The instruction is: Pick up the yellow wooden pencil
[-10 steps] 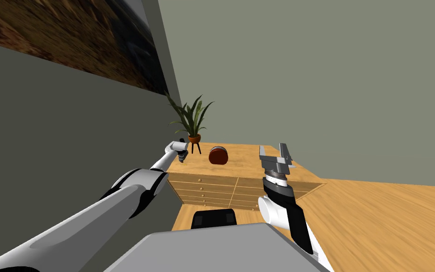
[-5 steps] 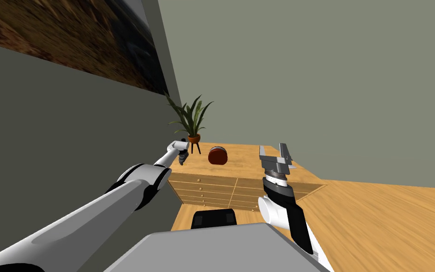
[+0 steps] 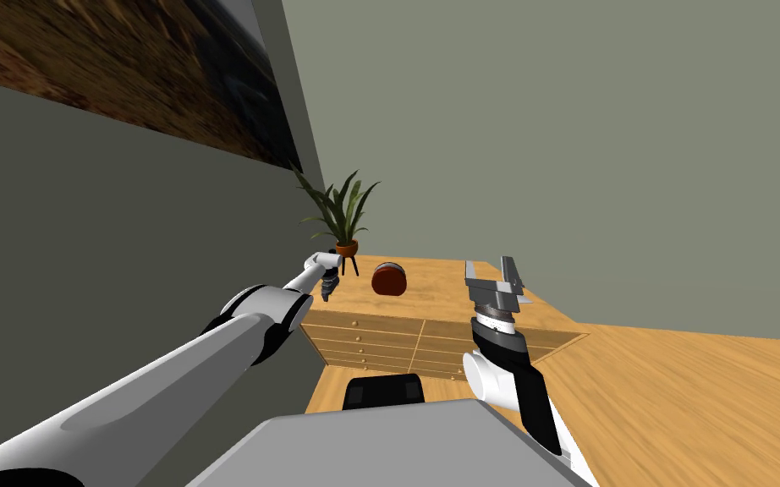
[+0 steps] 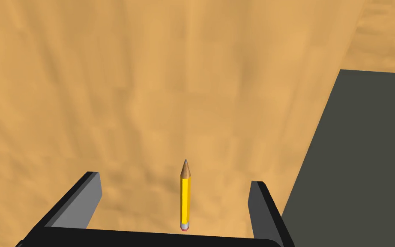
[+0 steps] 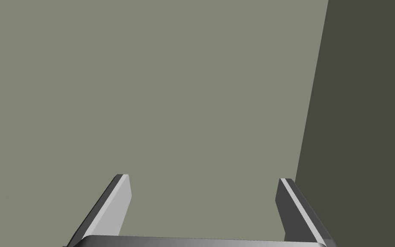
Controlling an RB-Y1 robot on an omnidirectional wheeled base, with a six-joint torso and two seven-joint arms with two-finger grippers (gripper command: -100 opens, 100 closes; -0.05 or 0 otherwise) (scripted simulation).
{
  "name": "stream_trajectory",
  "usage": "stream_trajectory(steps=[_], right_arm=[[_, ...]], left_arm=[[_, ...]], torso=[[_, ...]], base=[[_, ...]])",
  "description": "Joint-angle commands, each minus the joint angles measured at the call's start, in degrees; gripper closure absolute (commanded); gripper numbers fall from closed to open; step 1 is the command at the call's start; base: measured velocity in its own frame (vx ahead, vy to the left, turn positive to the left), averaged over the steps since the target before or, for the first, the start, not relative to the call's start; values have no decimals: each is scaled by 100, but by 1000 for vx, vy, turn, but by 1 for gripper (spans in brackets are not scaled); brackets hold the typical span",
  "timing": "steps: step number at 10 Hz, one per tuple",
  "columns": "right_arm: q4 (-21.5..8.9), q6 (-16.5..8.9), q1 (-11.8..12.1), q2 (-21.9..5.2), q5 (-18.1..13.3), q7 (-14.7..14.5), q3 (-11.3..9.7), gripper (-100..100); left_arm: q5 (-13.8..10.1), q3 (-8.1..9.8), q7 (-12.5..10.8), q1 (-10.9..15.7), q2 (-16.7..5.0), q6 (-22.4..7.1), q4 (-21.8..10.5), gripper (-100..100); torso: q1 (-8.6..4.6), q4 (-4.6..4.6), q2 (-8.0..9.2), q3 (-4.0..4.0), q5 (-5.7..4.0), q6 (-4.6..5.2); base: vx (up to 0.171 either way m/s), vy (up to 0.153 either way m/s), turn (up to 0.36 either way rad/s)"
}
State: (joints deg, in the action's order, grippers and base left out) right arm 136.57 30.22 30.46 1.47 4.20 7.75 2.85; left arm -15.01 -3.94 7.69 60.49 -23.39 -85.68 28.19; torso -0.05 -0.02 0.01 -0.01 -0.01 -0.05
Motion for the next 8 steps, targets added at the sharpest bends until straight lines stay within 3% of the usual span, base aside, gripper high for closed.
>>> stream_trajectory(steps=[1, 2, 3, 5, 6, 7, 8], right_arm=[[0, 0, 0, 0, 0, 0, 0, 0], [0, 0, 0, 0, 0, 0, 0, 0], [0, 0, 0, 0, 0, 0, 0, 0], [0, 0, 0, 0, 0, 0, 0, 0], [0, 0, 0, 0, 0, 0, 0, 0], [0, 0, 0, 0, 0, 0, 0, 0], [0, 0, 0, 0, 0, 0, 0, 0]], left_arm=[[0, 0, 0, 0, 0, 0, 0, -100], [-2, -1, -1, -1, 1, -22, 1, 0], [24, 6, -9, -109, 45, 138, -48, -100], [50, 12, -17, -218, 89, 296, -97, -100], [38, 10, -4, -141, 68, 230, -119, -100], [40, 10, -5, -153, 70, 248, -115, 100], [40, 10, -5, -151, 70, 246, -116, 100]], torso=[[0, 0, 0, 0, 0, 0], [4, 1, 2, 1, 1, 0], [7, 1, 2, 2, 2, 0], [13, -1, -5, -3, 3, 0], [14, -2, -7, -4, 4, -1], [12, -1, -4, -2, 3, 0], [9, 0, 0, 0, 2, 0]], base=[[2, -7, 2], [0, 0, 0], [18, 6, -9], [25, 14, -6], [14, 7, -1], [0, 0, 0], [0, 0, 0]])
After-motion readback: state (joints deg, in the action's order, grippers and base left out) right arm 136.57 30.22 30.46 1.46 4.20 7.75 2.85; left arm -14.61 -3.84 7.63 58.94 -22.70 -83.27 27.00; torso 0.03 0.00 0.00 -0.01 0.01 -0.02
